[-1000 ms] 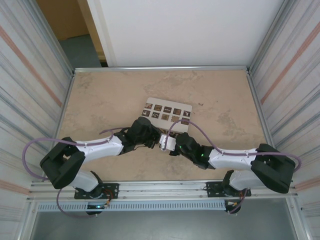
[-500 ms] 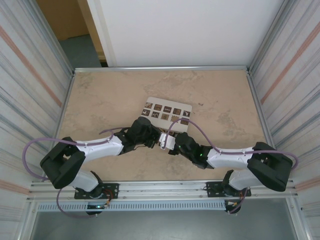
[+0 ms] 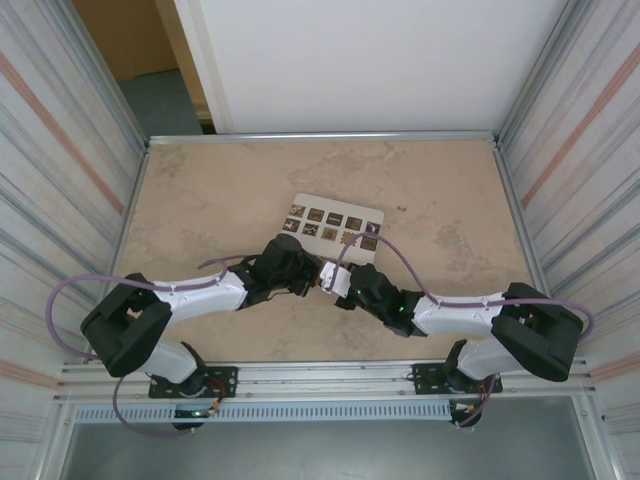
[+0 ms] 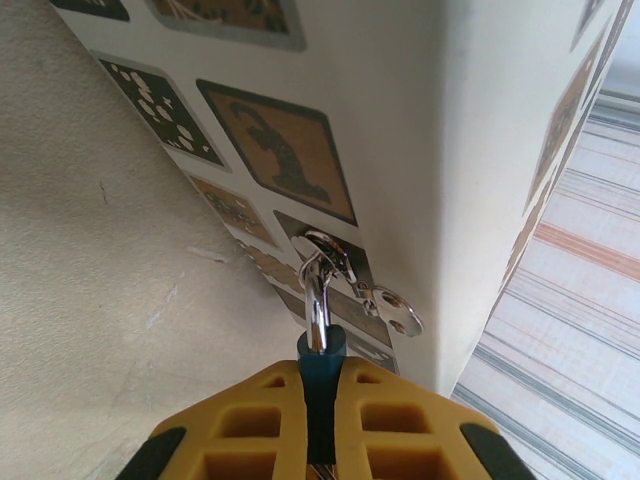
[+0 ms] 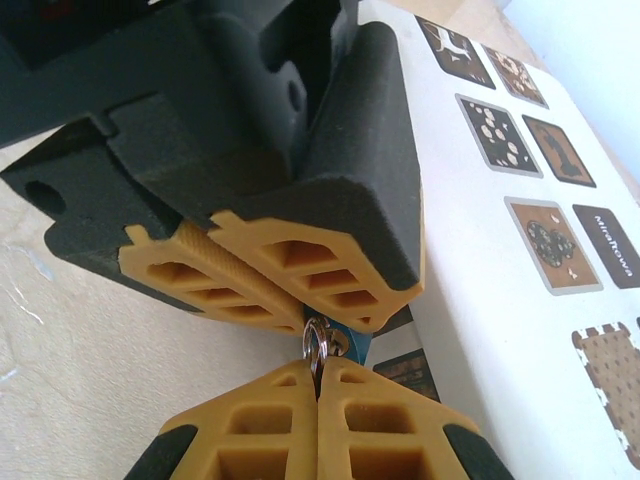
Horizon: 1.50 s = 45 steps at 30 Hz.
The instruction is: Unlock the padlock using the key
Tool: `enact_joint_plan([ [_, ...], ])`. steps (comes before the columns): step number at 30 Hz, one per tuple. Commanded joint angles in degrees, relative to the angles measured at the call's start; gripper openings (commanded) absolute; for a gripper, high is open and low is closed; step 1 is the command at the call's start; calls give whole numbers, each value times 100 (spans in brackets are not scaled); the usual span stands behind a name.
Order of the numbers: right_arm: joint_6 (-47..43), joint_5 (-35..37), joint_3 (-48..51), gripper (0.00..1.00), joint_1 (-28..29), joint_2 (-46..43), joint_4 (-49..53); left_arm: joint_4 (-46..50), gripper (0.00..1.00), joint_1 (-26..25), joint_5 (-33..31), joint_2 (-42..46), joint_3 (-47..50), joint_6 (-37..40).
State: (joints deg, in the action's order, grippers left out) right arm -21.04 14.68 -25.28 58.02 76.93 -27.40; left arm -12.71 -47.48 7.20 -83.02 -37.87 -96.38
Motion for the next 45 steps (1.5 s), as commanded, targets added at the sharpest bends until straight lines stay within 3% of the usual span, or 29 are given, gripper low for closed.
enact_joint_plan([
  [1, 677, -74, -151, 0, -126, -48, 36, -547, 0, -44, 150, 49, -22, -72],
  [14, 3329, -365, -330, 0, -689, -377, 580, -644, 0, -164, -3, -88, -6, -182],
  [35, 3721, -1269, 494, 0, -1413, 15, 83, -1195, 0, -663, -537, -1005, -55, -89],
  [41, 3958, -1574, 630, 0, -1630, 47, -18, -934, 25, -665, -867, -756, 134, 66],
  [45, 4160, -1834, 682, 0, -1813, 8, -37, -338, 35, -642, -1157, -287, 124, 455],
])
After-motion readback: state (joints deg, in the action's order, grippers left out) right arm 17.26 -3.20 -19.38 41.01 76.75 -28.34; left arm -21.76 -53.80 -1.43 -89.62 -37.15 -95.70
